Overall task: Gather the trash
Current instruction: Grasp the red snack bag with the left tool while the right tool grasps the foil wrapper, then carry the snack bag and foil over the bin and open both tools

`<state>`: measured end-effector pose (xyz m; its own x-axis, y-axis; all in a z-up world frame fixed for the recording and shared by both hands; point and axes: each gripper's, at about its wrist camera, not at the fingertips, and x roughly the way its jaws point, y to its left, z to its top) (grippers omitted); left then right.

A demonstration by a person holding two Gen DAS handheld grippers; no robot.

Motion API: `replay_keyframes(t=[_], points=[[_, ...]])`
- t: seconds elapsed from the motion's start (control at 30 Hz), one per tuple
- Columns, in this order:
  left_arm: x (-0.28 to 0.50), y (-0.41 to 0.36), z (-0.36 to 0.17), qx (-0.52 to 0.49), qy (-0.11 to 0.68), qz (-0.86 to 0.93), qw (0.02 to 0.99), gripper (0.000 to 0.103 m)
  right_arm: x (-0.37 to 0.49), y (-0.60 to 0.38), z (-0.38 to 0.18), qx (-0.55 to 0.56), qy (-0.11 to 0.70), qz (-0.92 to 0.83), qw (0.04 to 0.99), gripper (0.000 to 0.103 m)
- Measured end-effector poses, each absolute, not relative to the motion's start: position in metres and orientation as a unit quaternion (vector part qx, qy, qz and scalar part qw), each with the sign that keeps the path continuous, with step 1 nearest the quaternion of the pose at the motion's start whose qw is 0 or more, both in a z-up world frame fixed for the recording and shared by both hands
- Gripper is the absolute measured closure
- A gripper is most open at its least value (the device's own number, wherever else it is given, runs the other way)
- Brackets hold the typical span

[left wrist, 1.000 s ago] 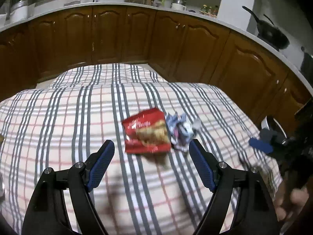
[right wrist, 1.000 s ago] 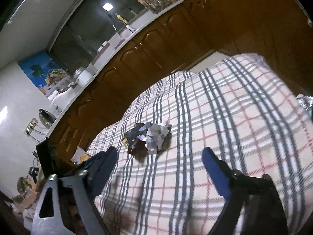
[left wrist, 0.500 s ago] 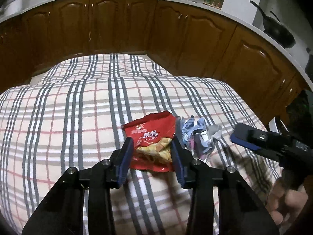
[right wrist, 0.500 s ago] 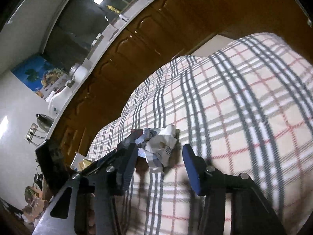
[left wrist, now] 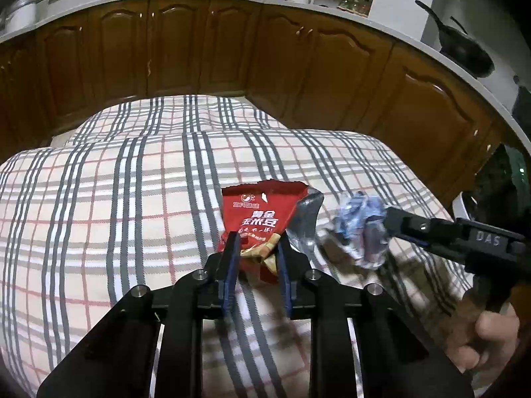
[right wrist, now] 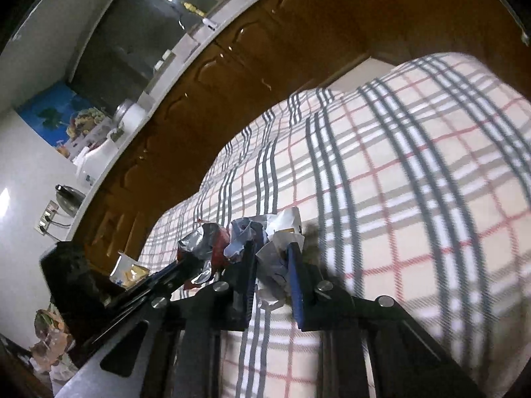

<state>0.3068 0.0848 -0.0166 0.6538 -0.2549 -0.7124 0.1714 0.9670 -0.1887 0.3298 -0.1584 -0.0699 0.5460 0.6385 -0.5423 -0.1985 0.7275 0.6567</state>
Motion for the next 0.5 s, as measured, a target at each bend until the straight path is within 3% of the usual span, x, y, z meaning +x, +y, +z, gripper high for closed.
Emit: replay_keyframes(t=[0.17,0.5], points=[[0.289,0.072,-0.005,-0.057,0.387,-0.136,0.910,0.093,0.304,-0.186,-0.061,0.272,0.386,0.241,0.848,0.085],[0.259,0.010,0.006,-0.047,0.381,-0.202,0.901,0.096,0.252,-0.249,-0.044,0.281,0.353,0.210,0.867,0.085]])
